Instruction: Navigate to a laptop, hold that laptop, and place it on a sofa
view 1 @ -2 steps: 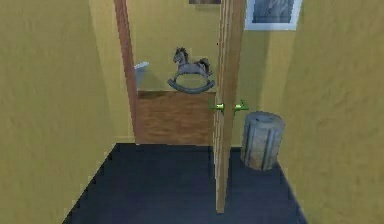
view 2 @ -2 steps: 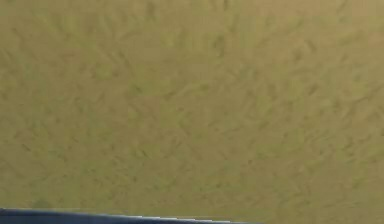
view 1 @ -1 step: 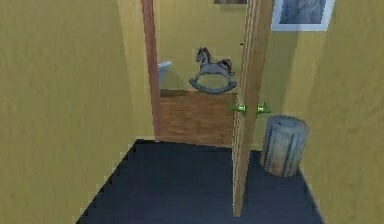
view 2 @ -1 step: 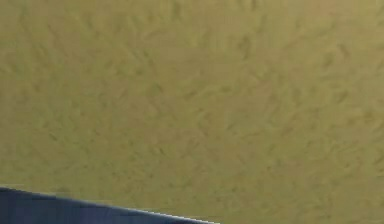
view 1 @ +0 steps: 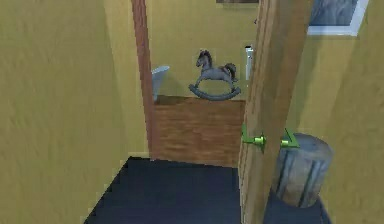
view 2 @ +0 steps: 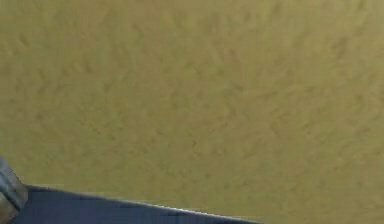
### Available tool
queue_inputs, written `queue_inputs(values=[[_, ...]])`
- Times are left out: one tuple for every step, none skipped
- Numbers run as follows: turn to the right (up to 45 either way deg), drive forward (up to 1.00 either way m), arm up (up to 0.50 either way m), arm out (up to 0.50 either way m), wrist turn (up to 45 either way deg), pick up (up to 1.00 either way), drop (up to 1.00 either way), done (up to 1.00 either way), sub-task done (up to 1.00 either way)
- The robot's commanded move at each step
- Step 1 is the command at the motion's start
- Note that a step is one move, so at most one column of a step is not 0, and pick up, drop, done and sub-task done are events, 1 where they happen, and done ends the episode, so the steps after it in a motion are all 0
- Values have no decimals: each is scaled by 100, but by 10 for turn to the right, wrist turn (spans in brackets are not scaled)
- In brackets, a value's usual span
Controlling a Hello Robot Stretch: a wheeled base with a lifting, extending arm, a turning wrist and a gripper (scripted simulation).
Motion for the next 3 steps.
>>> queue_inputs(values=[[-210, 0, 0, 0, 0, 0, 0, 0, 0], [0, 75, 0, 0, 0, 0, 0, 0, 0], [270, 0, 0, 0, 0, 0, 0, 0, 0]])
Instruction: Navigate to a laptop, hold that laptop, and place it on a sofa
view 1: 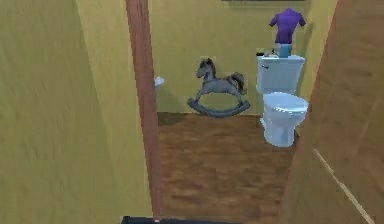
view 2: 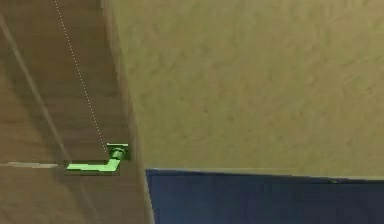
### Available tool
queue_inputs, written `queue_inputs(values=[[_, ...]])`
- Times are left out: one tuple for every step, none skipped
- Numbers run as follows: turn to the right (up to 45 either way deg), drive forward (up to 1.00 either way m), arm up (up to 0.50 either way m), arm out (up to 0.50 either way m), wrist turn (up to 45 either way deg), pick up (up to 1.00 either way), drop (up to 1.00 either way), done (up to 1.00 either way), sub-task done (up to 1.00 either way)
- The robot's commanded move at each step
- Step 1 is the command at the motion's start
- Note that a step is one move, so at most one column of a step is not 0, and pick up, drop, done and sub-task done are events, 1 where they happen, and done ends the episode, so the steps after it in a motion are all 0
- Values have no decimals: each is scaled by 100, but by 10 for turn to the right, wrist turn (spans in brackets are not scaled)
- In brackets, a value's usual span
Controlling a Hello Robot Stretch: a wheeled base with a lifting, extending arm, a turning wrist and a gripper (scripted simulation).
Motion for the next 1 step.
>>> queue_inputs(values=[[0, 100, 0, 0, 0, 0, 0, 0, 0]])
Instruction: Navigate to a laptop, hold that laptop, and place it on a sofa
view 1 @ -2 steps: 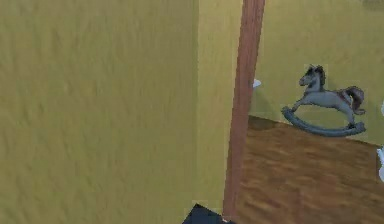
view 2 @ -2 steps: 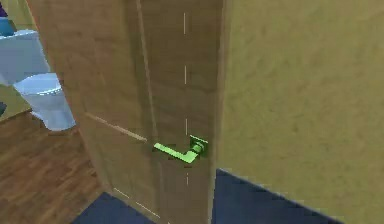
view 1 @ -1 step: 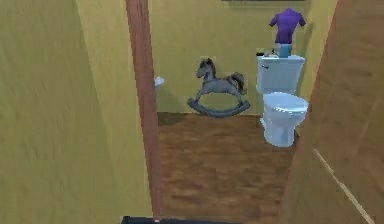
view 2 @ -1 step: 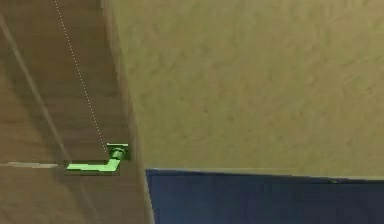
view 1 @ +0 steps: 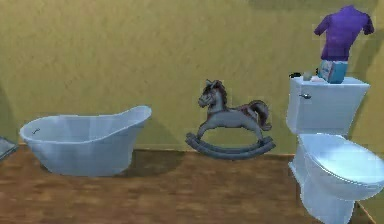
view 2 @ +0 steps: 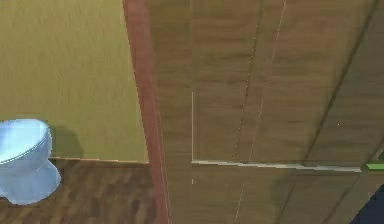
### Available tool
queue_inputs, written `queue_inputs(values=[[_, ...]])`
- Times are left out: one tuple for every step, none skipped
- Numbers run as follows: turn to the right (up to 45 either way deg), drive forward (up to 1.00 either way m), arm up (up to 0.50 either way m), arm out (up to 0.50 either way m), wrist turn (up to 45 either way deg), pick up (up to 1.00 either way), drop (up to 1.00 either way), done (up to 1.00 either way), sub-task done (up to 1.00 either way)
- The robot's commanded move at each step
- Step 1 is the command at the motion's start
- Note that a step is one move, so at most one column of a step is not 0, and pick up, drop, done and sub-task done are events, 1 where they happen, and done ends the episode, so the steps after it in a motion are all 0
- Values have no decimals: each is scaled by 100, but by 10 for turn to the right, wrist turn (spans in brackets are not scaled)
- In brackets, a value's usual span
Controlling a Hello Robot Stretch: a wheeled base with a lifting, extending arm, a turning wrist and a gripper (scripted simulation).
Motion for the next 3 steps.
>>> queue_inputs(values=[[330, 0, 0, 0, 0, 0, 0, 0, 0], [0, 5, 0, 0, 0, 0, 0, 0, 0], [-240, 0, 0, 0, 0, 0, 0, 0, 0]])
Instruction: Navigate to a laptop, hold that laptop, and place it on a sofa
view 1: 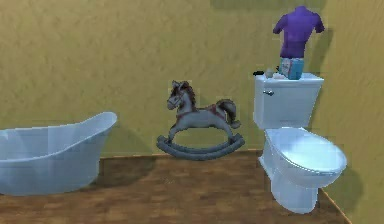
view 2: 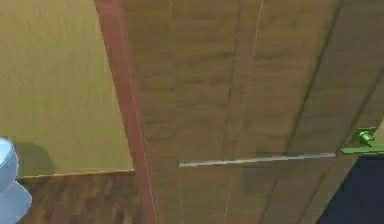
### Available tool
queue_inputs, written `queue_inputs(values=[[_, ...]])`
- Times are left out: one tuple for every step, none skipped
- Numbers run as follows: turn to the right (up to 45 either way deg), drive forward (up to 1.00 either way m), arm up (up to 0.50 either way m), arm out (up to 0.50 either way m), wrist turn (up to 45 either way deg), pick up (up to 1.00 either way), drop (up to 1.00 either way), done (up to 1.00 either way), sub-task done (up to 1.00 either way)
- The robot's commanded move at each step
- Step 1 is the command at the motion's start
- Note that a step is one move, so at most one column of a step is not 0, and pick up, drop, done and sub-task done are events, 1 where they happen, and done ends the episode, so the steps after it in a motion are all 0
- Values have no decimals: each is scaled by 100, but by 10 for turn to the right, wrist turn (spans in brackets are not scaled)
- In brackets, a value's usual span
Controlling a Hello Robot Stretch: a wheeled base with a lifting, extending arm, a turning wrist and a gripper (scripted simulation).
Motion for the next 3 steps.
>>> queue_inputs(values=[[0, 45, 0, 0, 0, 0, 0, 0, 0], [-450, 0, 0, 0, 0, 0, 0, 0, 0], [-150, 0, 0, 0, 0, 0, 0, 0, 0]])
